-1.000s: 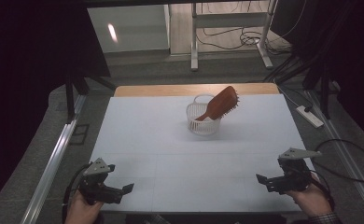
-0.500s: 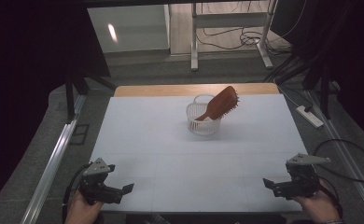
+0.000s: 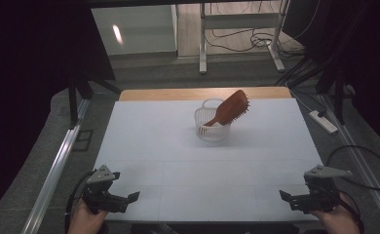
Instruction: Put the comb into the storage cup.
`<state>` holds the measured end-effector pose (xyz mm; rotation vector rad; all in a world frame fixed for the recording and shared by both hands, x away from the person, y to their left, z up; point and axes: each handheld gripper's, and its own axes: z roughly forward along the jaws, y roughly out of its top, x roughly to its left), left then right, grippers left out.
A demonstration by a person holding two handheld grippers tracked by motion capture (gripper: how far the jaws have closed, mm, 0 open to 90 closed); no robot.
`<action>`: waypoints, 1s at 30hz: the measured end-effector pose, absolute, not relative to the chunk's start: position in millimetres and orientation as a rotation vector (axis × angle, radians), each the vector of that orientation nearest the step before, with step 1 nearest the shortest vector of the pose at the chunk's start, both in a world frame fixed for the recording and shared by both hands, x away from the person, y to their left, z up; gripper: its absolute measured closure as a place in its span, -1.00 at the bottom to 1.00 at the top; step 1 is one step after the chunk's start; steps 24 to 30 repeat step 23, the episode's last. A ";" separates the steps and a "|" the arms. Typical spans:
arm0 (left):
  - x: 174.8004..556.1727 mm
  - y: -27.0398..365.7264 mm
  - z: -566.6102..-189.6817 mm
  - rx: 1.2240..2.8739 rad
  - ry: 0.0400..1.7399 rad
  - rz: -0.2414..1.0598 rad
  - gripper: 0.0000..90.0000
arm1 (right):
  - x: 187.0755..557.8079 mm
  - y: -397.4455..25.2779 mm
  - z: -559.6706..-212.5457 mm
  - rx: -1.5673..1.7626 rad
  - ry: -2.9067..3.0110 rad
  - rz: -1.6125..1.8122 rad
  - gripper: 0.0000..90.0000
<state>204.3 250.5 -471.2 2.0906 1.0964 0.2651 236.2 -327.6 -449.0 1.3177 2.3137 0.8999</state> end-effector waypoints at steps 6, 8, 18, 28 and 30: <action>204.3 250.4 -471.3 2.091 1.096 0.266 -1.00 | 233.1 -330.0 -448.0 1.325 2.299 0.898 -1.00; 204.3 250.6 -471.3 2.091 1.096 0.266 -1.00 | 232.4 -330.3 -447.7 1.327 2.300 0.892 -1.00; 204.0 250.5 -471.4 2.092 1.095 0.268 -1.00 | 231.0 -330.5 -448.4 1.352 2.315 0.830 -1.00; 204.4 249.9 -470.9 2.092 1.094 0.268 -1.00 | 231.1 -330.9 -448.9 1.348 2.318 0.827 -1.00; 204.4 249.9 -470.9 2.092 1.094 0.268 -1.00 | 231.1 -330.9 -448.9 1.348 2.318 0.827 -1.00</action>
